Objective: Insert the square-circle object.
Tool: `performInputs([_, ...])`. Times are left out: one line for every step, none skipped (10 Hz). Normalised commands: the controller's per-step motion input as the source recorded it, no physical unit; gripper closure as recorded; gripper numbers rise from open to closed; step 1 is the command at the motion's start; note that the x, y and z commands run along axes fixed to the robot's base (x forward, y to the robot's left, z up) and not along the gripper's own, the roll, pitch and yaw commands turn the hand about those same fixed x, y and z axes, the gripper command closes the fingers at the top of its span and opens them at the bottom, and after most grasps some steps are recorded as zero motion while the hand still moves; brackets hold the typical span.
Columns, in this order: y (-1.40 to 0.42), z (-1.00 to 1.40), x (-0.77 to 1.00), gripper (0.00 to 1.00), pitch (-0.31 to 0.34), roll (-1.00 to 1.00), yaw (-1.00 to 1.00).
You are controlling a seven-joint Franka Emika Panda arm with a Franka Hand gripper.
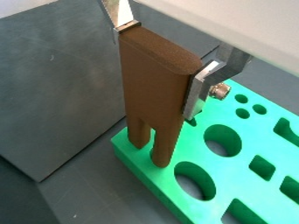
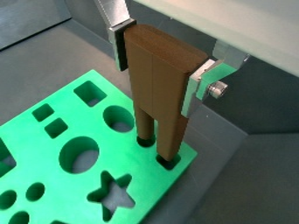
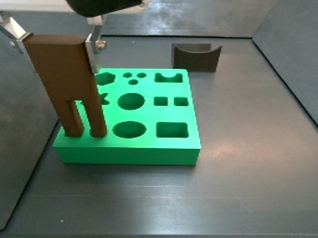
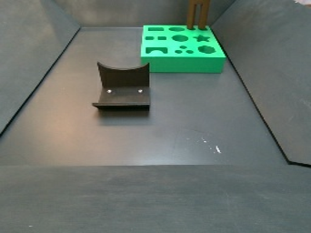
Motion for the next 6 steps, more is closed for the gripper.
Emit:
performInputs([0.05,-0.11,-0.02,1.00,0.000,0.03,0.00])
performInputs([0.06,-0.13,-0.06,1.00,0.000,0.04,0.00])
performInputs([0.00,-0.16,-0.25,1.00,-0.003,0.01,0.00])
performInputs([0.00,-0.13,-0.19,1.00,0.000,0.01,0.00])
performInputs([0.03,-0.20,0.00,1.00,0.000,0.04,0.00])
performInputs([0.04,-0.20,0.00,1.00,0.000,0.05,0.00])
